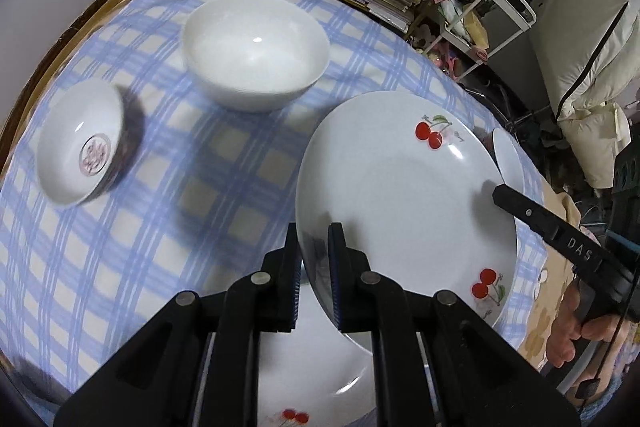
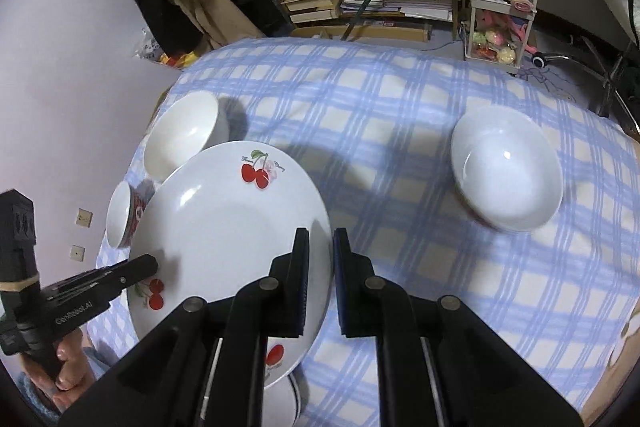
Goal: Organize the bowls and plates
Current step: 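Close the left tool on a cherry plate rim while the right tool grips another plate, then carry the gripped cherry plates with both tools and lower them onto the table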
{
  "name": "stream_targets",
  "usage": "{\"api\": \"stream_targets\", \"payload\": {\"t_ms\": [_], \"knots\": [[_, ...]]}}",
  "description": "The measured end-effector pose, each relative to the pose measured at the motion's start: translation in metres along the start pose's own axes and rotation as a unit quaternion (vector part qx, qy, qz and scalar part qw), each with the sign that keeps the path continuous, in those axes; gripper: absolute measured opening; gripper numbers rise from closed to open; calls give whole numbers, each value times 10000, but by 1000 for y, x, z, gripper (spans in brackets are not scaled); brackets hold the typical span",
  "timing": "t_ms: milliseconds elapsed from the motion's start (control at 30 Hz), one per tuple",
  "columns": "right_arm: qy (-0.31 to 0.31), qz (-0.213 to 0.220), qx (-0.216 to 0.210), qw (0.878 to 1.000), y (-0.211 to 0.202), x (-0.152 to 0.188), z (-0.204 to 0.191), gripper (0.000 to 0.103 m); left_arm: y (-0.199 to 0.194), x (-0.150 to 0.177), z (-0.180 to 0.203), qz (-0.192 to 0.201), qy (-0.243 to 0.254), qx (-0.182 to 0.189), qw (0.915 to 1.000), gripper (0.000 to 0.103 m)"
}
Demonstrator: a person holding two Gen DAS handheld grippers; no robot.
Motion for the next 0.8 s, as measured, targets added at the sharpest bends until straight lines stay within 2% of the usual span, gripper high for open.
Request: {"api": "stream_targets", "payload": {"t_ms": [133,267,400,567,667,800], "knots": [[38,147,-106,9998,-2,24,-11,13,-7,17,-13,-82,-97,20,9999,12],[156,321,-375,9987,-7,42,-14,13,-19,32,-17,67,94,-168,9998,12],[130,301,-310,9990,-8,58,-19,13,-25,43,-18,85,182,-309,9993,12],[151,298,-337,9989,-15,75,-20,13,-28,64,-23,76,157,-150,9997,12],[151,256,-399,9988,-15,87,-24,13,-27,77,-30,138,5,-271,9995,12],[70,179,-274,9994,-8,102,-31,13,-19,93,-39,13,-13,-333,9994,12]]}}
Point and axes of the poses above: each gripper's, at about its wrist camera, not at the fingertips, and y roughly the way its jaws point, z to its right, x to its underside, the point moved 2 cm from there along y, roughly the way its jaws point, and after that the axes turned 15 degrees about -x, right-handed, at the moved point
